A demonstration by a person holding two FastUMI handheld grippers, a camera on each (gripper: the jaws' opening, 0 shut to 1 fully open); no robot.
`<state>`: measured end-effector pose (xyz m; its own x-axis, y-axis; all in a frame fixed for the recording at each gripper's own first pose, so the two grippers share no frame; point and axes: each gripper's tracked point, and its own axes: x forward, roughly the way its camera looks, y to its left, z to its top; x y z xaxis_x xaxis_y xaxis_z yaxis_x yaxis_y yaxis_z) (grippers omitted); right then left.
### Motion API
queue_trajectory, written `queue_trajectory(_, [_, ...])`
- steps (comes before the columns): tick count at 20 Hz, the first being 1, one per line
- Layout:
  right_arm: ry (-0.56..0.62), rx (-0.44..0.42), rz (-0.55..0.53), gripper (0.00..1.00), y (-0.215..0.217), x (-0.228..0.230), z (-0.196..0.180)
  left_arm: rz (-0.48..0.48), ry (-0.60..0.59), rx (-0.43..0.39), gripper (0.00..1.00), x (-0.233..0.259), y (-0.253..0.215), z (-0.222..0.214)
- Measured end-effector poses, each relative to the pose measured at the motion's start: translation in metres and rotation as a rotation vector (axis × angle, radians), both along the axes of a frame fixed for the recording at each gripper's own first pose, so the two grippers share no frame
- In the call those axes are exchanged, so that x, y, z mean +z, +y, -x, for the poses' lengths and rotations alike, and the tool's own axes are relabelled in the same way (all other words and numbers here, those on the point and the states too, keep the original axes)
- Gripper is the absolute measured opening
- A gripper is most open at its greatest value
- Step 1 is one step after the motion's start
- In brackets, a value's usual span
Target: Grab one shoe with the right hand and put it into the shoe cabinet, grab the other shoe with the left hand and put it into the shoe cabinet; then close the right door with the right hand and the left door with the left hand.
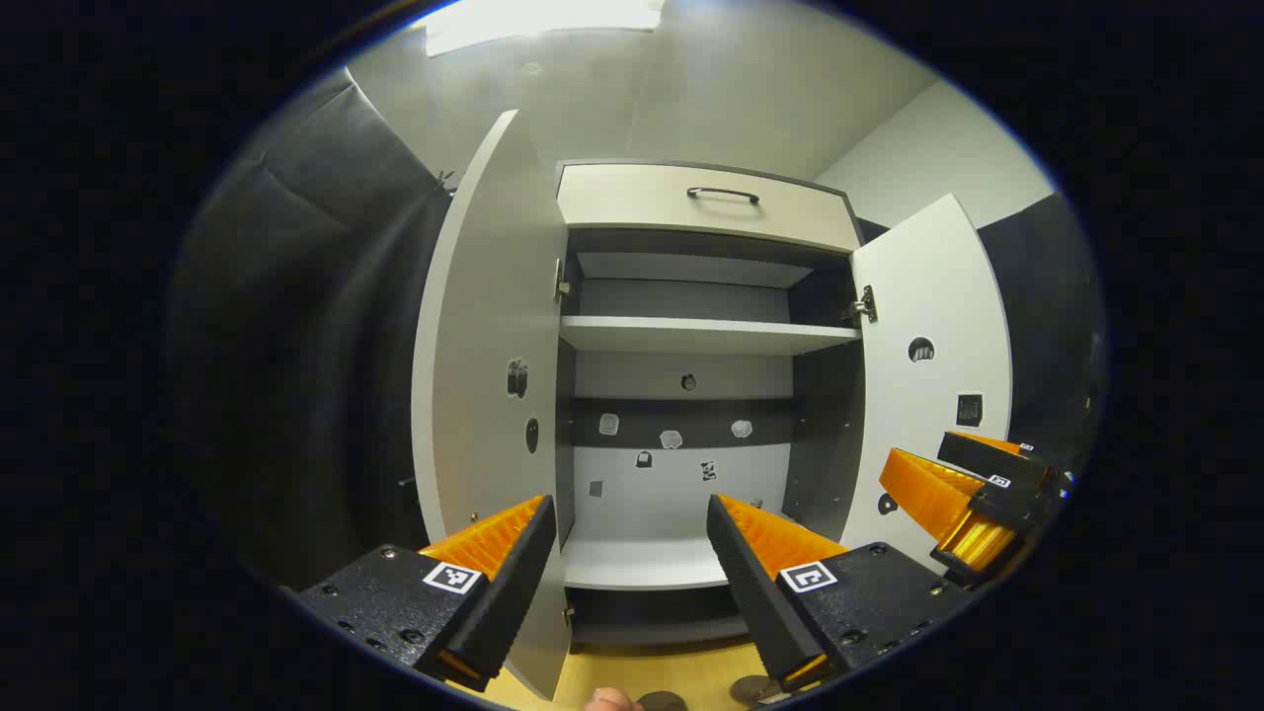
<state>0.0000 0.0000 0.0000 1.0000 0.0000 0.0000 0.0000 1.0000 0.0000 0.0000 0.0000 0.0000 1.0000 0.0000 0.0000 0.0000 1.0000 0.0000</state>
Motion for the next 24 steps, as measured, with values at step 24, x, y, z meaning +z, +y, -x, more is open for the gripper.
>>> queue_trajectory(24, [0.376, 0.056, 0.065, 0.97, -0.018, -0.216, 0.028, -0.035, -0.049, 0.094, 0.94, 0.019, 0.0, -0.013])
